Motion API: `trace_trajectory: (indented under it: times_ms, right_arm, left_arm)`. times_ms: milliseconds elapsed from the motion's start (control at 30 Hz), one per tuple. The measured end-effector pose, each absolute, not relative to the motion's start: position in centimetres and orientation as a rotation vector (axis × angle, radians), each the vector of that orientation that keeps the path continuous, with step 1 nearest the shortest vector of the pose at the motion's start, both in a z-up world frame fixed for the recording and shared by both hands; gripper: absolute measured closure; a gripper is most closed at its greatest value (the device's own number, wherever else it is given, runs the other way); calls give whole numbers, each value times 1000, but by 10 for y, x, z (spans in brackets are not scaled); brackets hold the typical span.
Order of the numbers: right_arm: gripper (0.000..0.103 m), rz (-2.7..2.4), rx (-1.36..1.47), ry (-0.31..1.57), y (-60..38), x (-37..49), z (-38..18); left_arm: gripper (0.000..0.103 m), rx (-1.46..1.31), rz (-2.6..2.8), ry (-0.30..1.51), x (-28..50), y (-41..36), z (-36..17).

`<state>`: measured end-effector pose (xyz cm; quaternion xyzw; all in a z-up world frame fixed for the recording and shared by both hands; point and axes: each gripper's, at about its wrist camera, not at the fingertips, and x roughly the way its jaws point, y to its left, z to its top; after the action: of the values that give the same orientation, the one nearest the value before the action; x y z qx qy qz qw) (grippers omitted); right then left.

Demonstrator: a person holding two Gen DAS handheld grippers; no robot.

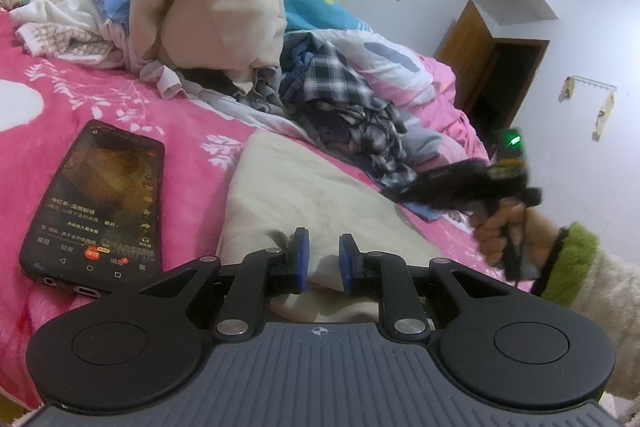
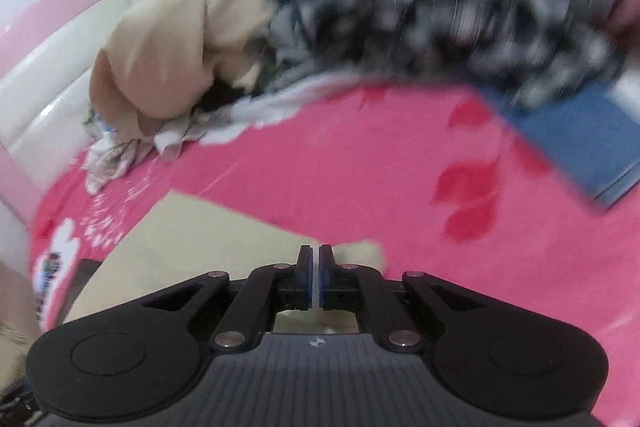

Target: Fold clothes

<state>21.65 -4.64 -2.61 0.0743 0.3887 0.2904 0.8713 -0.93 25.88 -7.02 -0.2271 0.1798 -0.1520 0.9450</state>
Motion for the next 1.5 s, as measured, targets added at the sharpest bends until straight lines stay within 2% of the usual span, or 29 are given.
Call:
trace_trajectory:
  times_ms: [133, 233, 367, 433, 600, 633, 667, 733, 767, 800, 900, 1200, 1333, 1433, 1500]
  right_arm:
    - [102, 696, 132, 743, -64, 170, 13]
    - [101, 822, 72, 734, -71, 121, 23]
    - [101, 894, -3, 835, -63, 74, -21]
    - [102, 844, -48, 804, -58, 60, -52]
    - [99, 798, 230, 877, -79, 72, -47]
    - [93, 793, 287, 891, -86, 75, -46]
    - [78, 782, 348, 902, -95, 77, -46]
    - [55, 760, 476, 900, -117, 81, -46]
    - [52, 753, 533, 895, -127, 84, -48]
    - [51, 745, 576, 895, -134, 88, -49]
    - [46, 703, 656, 913, -149, 104, -55]
    - [37, 749, 647, 1102, -120, 137, -77]
    - [28, 804, 646, 1164, -96, 159, -81]
    - [21, 853, 644, 1187, -82, 170, -82]
    - [22, 877, 646, 1190, -77, 174, -83]
  left_arm:
    - [84, -485, -311, 365, -8, 261, -71]
    - [84, -490, -307, 363, -8, 260, -71]
    - [84, -482, -308, 362, -8, 259, -70]
    - [84, -468, -303, 363, -9, 256, -69]
    - [82, -478, -300, 374, -9, 256, -62]
    - [76, -485, -303, 373, -11, 257, -57]
    - [72, -491, -307, 371, -12, 257, -53]
    - [55, -479, -305, 339, -17, 255, -40]
    - [50, -476, -303, 322, -19, 255, -34]
    - [43, -482, -297, 317, -16, 257, -29]
    - [31, -502, -274, 328, -2, 267, -18]
    - [29, -672, -303, 727, 91, 305, -39]
    - [29, -681, -301, 854, 113, 303, -53]
    - [28, -631, -323, 878, 115, 292, -55]
    - [25, -610, -310, 882, 114, 283, -54]
